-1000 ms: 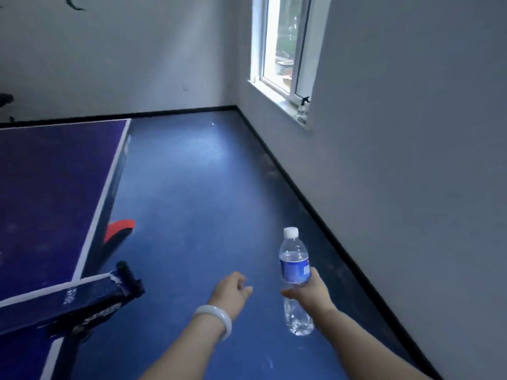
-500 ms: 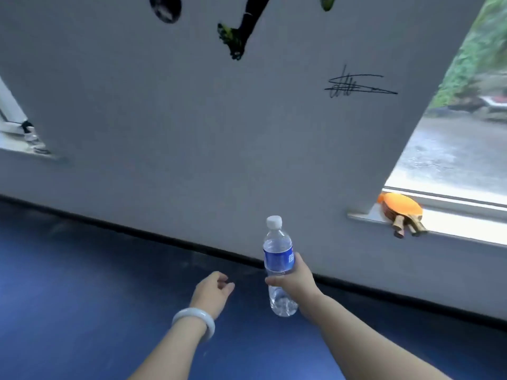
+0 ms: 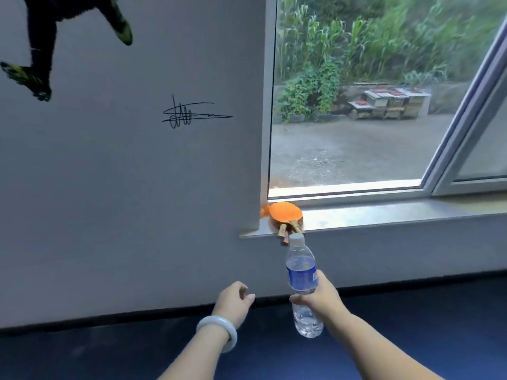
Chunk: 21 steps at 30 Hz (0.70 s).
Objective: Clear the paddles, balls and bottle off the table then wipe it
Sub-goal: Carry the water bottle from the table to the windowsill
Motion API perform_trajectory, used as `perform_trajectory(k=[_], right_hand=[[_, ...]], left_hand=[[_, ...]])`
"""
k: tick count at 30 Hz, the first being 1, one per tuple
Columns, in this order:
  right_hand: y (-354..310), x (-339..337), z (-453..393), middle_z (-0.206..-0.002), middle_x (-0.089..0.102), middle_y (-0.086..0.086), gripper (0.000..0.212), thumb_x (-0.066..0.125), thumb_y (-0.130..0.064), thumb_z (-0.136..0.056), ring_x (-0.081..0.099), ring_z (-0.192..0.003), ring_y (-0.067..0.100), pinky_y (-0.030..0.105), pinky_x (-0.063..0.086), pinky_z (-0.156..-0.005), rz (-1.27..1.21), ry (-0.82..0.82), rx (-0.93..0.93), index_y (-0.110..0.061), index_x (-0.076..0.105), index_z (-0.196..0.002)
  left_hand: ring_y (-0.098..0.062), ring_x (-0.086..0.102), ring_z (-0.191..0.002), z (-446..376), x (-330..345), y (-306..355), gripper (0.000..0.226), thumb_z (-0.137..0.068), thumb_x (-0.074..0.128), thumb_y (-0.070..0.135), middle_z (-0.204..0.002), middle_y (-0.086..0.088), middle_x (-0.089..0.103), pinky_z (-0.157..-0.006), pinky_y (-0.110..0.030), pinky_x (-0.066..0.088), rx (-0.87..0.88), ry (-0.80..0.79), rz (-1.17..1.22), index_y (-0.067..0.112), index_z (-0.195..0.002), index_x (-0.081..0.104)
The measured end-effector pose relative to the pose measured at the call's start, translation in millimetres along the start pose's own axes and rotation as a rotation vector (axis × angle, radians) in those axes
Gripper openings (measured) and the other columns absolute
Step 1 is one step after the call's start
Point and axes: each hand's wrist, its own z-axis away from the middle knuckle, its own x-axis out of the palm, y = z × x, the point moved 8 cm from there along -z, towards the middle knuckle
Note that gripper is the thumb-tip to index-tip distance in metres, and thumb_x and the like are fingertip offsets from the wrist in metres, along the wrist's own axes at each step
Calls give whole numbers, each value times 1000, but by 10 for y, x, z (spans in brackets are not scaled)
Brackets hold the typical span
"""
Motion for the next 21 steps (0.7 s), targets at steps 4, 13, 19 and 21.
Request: perform_trajectory(k=[4,13,19,21], right_hand=[[158,-660,-368,-94,68,-2,51,85,-8,-61,65,-86,14,25,47,-69,0,68,12,-22,55,-99],[326,-1465,-1448,-101,63,12,50,86,-6,-61,65,-83,20,24,45,-62,-9,230,104,-10,53,-99],[109,-1791,-2424,-103,62,13,41,86,-12,-64,65,-83,22,26,48,-63,70,259,151,-9,57,-93],[24,-1849,-2742,-98,65,9,39,86,-12,-66,65,-82,18,25,47,-62,69,254,153,-12,57,-93]], left_hand=[[-9,56,-101,-332,515,598,26,-95,59,30,-112,6,61,-84,-17,38,43,-57,-32,18,-118,59],[-9,55,-97,-1453,1162,1341,28,-95,58,32,-105,8,58,-83,-18,39,83,-149,-110,19,-120,58],[-12,56,-99,-2514,1336,1803,22,-96,57,31,-113,4,56,-84,-22,41,112,-188,-119,21,-115,58],[-13,59,-97,-2831,1345,1892,17,-95,57,30,-114,2,56,-87,-26,47,105,-182,-96,22,-111,56]])
